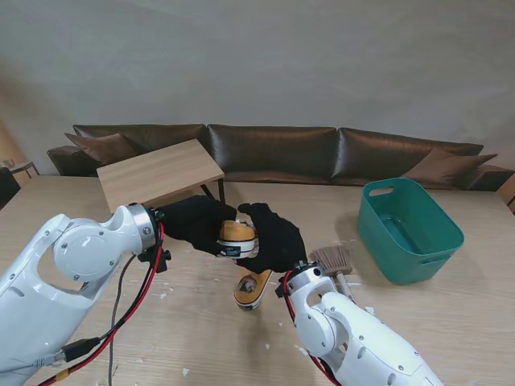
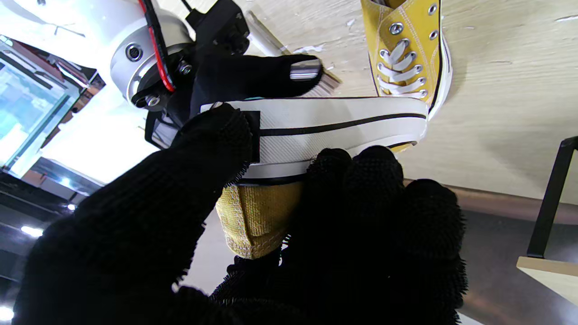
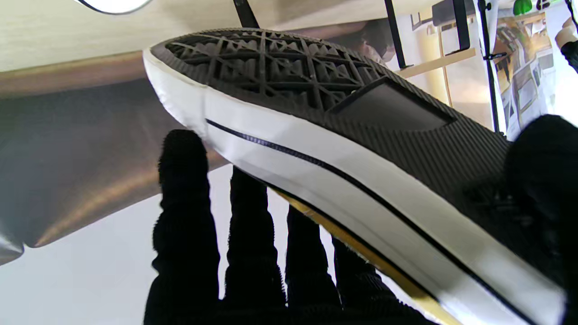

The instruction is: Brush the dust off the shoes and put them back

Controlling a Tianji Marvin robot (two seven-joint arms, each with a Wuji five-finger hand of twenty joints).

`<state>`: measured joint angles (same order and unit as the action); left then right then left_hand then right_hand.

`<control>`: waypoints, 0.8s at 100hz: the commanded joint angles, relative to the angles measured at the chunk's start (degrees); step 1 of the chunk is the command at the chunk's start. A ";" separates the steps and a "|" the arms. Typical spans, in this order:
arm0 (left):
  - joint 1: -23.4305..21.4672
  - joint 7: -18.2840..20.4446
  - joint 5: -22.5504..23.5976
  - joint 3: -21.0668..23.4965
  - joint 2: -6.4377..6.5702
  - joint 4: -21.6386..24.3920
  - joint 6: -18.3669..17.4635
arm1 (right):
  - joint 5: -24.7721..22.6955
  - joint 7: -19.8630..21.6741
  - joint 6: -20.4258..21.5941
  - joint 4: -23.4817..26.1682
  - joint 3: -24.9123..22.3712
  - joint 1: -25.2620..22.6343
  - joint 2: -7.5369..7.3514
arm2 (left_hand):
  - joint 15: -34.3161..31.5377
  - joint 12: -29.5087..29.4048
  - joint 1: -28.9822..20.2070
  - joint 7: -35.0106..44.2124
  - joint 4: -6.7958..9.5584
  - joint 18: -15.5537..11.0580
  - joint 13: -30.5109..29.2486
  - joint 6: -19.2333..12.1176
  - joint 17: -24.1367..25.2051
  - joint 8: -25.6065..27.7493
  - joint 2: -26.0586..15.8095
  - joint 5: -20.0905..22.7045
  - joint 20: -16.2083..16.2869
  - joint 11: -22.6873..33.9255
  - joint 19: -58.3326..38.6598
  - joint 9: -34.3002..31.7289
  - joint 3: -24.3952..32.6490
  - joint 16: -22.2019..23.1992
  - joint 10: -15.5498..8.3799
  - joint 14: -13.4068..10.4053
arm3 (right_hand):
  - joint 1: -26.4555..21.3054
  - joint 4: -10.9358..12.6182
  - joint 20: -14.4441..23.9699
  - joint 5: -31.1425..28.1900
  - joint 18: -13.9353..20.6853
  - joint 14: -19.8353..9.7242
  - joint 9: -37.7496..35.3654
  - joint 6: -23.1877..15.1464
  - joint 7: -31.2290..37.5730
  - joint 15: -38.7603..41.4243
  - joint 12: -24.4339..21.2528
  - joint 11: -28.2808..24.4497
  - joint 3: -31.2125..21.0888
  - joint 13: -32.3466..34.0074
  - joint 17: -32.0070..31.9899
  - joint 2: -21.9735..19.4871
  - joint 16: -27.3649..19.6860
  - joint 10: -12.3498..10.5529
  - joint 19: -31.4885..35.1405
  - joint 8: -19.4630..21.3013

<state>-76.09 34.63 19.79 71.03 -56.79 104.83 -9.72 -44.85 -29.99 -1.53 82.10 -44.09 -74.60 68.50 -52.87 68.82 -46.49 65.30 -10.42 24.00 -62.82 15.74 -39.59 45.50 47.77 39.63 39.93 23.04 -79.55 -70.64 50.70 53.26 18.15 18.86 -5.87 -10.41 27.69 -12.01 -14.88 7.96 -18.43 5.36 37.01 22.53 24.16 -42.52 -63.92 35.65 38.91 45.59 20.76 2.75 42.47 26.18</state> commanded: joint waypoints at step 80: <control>-6.97 -13.62 6.63 5.83 -2.76 2.56 -3.67 | 2.31 -8.23 8.20 -3.74 1.65 3.87 3.98 | 34.67 -44.03 3.68 -56.20 5.83 -2.79 29.30 -4.82 28.22 -25.36 -18.29 -4.44 -5.82 -15.95 31.25 27.32 -12.25 -23.42 0.65 2.25 | -22.38 -10.06 -2.45 -43.00 11.18 -7.25 -56.94 -19.96 26.07 22.94 13.95 3.05 -14.85 39.66 6.30 -2.74 14.97 -6.08 26.47 6.47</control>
<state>-81.91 20.26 25.64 76.24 -59.01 107.28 -13.02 -42.64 -38.78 6.67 76.83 -42.65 -71.03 71.49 -21.60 27.02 -42.39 11.68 -7.81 22.21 -36.91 12.64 -14.03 21.68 32.00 37.82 35.77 8.57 -52.55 -46.44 38.41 32.63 18.34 21.01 -15.85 -23.48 26.21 -52.11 -9.90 6.98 -71.26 -1.37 54.06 39.69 34.85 -35.37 -64.11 71.14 48.67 47.91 33.22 0.82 69.63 28.42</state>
